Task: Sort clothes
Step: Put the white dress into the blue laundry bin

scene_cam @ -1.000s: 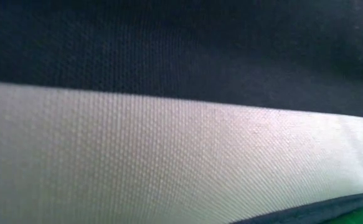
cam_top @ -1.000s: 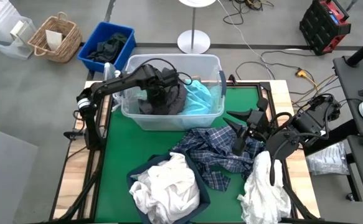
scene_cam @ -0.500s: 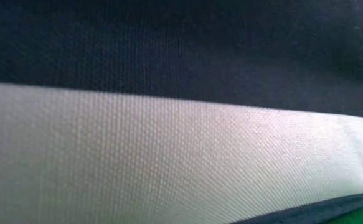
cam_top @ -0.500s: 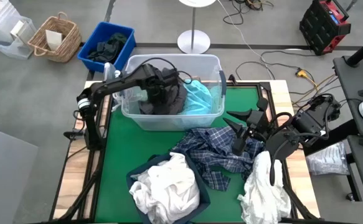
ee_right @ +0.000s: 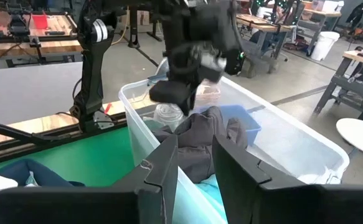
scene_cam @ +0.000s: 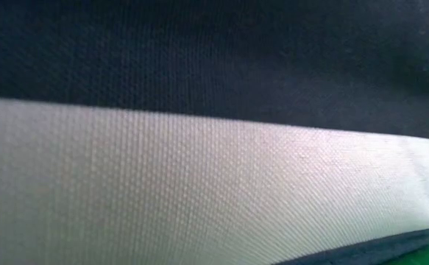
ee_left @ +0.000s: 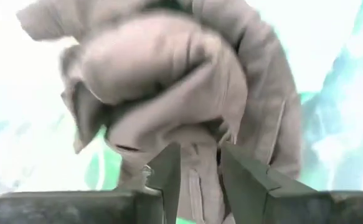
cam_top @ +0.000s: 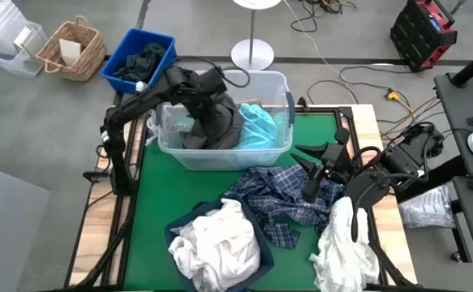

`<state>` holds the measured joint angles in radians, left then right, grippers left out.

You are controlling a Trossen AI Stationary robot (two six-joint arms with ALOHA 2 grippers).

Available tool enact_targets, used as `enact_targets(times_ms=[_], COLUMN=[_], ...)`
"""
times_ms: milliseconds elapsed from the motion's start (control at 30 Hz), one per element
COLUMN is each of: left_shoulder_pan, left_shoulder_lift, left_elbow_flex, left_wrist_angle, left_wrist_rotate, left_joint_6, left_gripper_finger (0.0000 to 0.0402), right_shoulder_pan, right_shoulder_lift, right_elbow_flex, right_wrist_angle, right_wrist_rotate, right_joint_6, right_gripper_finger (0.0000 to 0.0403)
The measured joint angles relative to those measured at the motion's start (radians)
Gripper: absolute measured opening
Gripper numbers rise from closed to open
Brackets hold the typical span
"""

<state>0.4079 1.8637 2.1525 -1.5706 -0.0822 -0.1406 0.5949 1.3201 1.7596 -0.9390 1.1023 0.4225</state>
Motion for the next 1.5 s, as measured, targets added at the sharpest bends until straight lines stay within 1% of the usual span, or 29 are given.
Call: enact_targets(times_ms=[133, 200, 233, 367, 533, 633, 767, 867, 1033, 1167, 1267, 1300, 1433, 1500], left_shoulder_pan=[-0.034, -0.059, -0.074, -0.138, -0.239, -0.308, -0.395, -0.448, -0.525, -0.574, -0.605, -0.613, -0.638, -0.642], left_shoulder_lift=[0.000, -0.002, -0.005, -0.080, -0.133, -0.154, -0.185, -0.198, -0.219, -0.224, -0.227, -0.227, -0.229, -0.231], left_elbow_flex=[0.132, 0.195, 0.207, 0.159, 0.156, 0.155, 0.155, 0.155, 0.155, 0.155, 0.155, 0.155, 0.155, 0.154], left_wrist_angle=[0.002, 0.008, 0.021, 0.112, 0.141, 0.156, 0.168, 0.171, 0.174, 0.174, 0.173, 0.172, 0.149, 0.113], left_wrist_rotate=[-0.055, -0.083, -0.096, -0.107, -0.138, -0.170, -0.220, -0.222, -0.225, -0.227, -0.264, -0.282, -0.337, -0.383], left_joint_6=[-0.026, -0.027, -0.026, -0.027, -0.026, -0.026, -0.026, -0.027, -0.028, -0.028, -0.034, -0.036, -0.049, -0.071], left_gripper_finger=[0.0095, 0.0096, 0.0096, 0.0096, 0.0096, 0.0096, 0.0096, 0.0096, 0.0096, 0.0096, 0.0096, 0.0096, 0.0096, 0.0096], right_shoulder_pan=[0.000, 0.000, 0.000, 0.000, 0.000, -0.003, -0.014, -0.016, -0.015, -0.015, -0.015, -0.015, -0.015, -0.015], right_shoulder_lift=[-0.001, -0.002, -0.002, -0.007, -0.010, -0.013, -0.015, -0.015, -0.010, -0.002, 0.009, 0.012, 0.021, 0.023], right_elbow_flex=[0.000, 0.000, 0.000, 0.000, 0.000, 0.000, 0.000, 0.000, 0.000, 0.000, -0.001, -0.007, -0.039, -0.068], right_wrist_angle=[-0.025, -0.065, -0.089, -0.187, -0.259, -0.286, -0.327, -0.364, -0.447, -0.547, -0.635, -0.634, -0.629, -0.630], right_wrist_rotate=[-0.001, -0.002, -0.003, -0.024, -0.070, -0.119, -0.227, -0.314, -0.424, -0.501, -0.594, -0.627, -0.755, -0.834], right_joint_6=[0.049, 0.096, 0.124, 0.238, 0.340, 0.385, 0.441, 0.462, 0.527, 0.668, 0.828, 0.877, 0.987, 1.030], right_gripper_finger=[0.0098, 0.0101, 0.0102, 0.0108, 0.0107, 0.0103, 0.0100, 0.0104, 0.0116, 0.0126, 0.0135, 0.0138, 0.0154, 0.0163])
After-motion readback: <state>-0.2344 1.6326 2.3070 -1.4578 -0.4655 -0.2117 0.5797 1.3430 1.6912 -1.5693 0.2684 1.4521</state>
